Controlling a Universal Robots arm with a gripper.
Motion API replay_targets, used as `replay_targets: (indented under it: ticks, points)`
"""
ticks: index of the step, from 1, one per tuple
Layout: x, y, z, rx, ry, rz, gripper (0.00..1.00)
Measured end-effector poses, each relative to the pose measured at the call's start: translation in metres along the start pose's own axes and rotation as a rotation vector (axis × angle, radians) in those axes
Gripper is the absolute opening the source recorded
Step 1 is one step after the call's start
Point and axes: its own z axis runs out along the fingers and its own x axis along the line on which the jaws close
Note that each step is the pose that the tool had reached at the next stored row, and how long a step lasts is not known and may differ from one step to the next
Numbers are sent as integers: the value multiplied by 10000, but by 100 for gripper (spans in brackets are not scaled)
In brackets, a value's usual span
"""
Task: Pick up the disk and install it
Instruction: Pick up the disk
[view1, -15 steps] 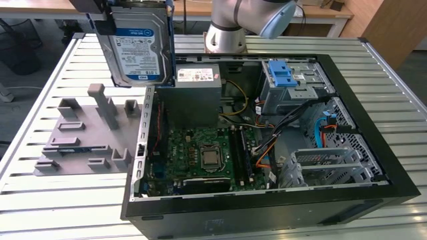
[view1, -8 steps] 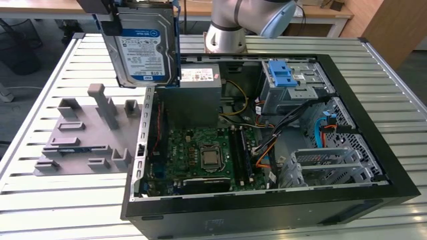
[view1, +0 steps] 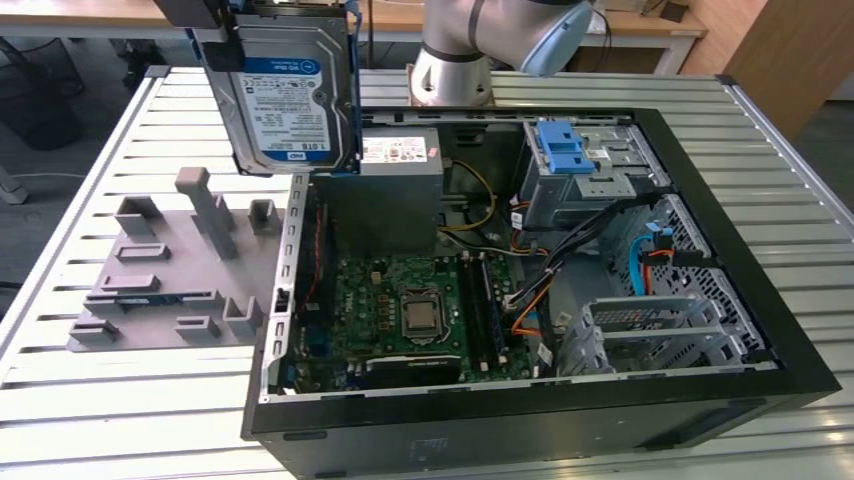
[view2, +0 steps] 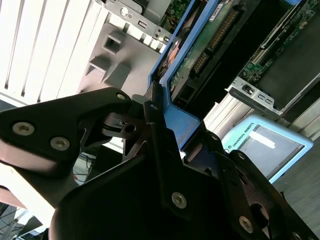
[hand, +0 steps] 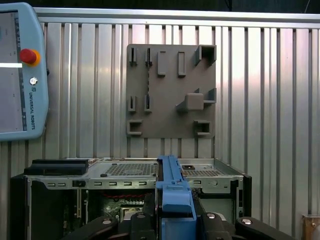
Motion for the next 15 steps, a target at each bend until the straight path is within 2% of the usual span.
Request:
replay_targets:
  ticks: [15]
  points:
    - [0,-11,0,0,0,0,36]
